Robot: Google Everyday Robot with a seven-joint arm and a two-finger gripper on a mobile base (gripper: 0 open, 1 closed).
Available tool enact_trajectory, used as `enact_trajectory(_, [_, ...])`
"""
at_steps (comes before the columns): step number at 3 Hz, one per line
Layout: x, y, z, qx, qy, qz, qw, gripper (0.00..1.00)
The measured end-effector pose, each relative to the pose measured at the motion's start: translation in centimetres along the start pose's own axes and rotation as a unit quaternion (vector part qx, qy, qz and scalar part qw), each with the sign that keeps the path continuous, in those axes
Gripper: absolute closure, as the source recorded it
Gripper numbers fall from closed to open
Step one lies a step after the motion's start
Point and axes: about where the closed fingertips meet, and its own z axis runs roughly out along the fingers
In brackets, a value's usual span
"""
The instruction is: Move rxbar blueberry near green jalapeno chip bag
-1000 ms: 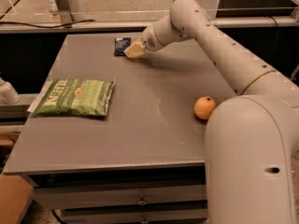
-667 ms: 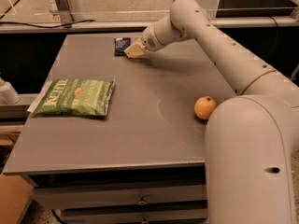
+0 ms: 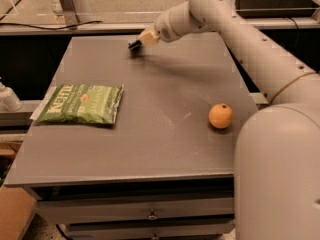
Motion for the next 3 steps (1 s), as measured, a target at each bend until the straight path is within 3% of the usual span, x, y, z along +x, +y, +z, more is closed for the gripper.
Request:
enact_trajectory(1, [-2.1, 0.1, -0.9, 0.010, -0.014, -0.031, 0.9994, 1.00])
enact_trajectory(3, [-1.7, 1.3, -1.4, -0.004, -0.005, -0.022, 0.9997, 1.00])
